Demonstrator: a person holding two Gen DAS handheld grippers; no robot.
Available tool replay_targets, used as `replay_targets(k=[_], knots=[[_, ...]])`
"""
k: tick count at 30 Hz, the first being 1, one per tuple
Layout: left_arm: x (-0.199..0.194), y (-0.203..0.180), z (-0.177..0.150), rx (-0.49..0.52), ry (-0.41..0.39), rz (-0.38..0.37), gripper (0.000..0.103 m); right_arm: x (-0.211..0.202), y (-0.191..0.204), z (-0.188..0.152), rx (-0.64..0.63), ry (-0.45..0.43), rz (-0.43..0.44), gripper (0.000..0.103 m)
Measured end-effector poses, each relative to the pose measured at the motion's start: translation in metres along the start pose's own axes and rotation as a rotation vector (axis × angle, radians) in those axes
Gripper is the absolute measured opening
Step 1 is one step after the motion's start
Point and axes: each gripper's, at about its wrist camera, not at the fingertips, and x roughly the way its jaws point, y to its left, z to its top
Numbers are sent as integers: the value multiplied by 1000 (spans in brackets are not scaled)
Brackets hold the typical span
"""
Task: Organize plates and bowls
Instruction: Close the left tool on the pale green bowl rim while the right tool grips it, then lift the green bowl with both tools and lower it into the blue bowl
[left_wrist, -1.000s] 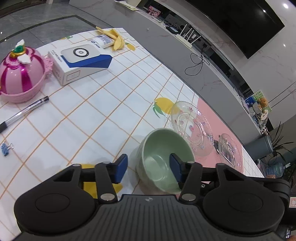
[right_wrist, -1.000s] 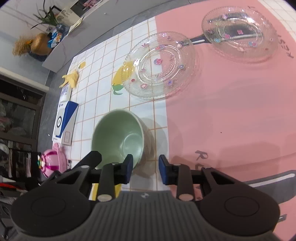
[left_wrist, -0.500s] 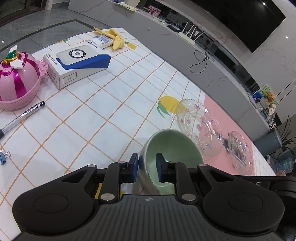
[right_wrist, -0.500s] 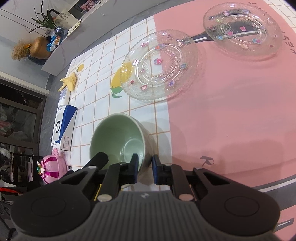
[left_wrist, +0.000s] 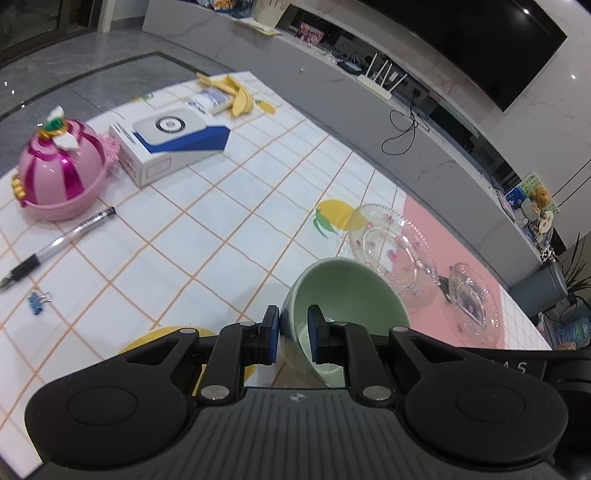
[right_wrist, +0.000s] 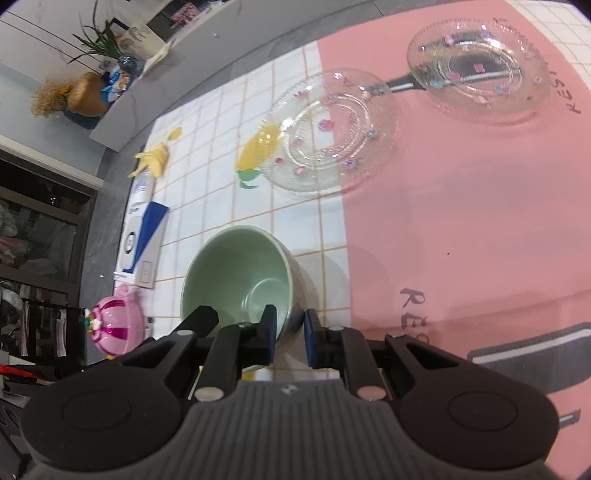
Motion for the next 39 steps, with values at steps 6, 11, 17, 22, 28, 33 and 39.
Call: replay_targets(k=[6,11,17,22,28,33,39], knots=[[-36,-7,-3,-9,-45,-15,17,-34,10,-10,-22,-37,36,14],[-77,-23,-9,11,-106,-18,17,-74,16,-25,-43,-75,83,14],[-118,-42,-26,34,-164,-20,17,-119,13,-48,-75,-114,124,14],[-144,-56,-46,57,-189,-30,17,-149,-5,-69,-63,-120,167,14],[-159,-67,-71,75,-176,-40,17,-170,-35,-93,-24,-111,201,14],[-159,-74,-90,91,-137,-47,17,-184,-57,-108,-17,-128,197,15],[-149,-79,-111,106,-70,-55,17,-191,-86,-119,-15,-126,187,15]])
